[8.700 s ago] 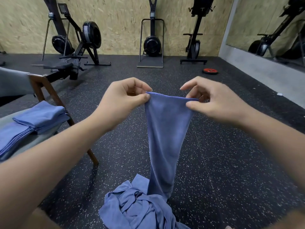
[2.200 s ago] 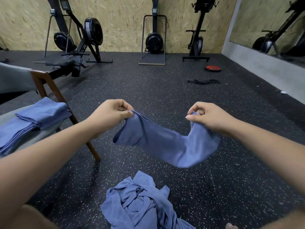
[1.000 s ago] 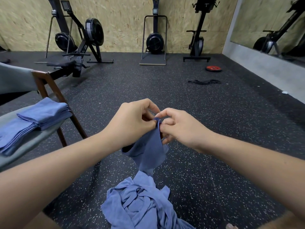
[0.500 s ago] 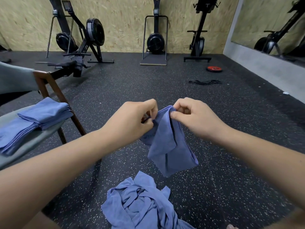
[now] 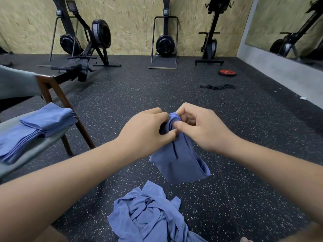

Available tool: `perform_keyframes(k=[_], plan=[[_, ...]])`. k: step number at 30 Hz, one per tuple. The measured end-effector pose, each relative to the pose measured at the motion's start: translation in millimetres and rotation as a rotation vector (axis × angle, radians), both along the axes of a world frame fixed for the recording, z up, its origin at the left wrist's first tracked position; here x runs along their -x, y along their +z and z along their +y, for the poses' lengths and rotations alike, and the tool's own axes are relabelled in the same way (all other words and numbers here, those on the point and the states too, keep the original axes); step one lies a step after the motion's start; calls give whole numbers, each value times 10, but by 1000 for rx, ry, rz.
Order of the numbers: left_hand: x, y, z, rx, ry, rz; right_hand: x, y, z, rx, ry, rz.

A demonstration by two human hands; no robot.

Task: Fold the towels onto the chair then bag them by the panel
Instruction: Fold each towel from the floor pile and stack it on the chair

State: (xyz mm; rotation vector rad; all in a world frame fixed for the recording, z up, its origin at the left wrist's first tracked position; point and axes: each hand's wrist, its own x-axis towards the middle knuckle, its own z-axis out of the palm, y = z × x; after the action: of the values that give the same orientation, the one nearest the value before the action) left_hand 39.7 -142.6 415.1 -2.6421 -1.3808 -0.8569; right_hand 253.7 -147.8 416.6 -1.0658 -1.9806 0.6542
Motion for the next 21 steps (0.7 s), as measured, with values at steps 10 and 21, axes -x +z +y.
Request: perform_keyframes(k=[10, 21], plan=[[254, 48, 177, 95, -99, 144, -187, -5, 126, 25, -88, -71], [571, 94, 364, 131, -195, 124, -320, 77, 200, 130, -51, -98]])
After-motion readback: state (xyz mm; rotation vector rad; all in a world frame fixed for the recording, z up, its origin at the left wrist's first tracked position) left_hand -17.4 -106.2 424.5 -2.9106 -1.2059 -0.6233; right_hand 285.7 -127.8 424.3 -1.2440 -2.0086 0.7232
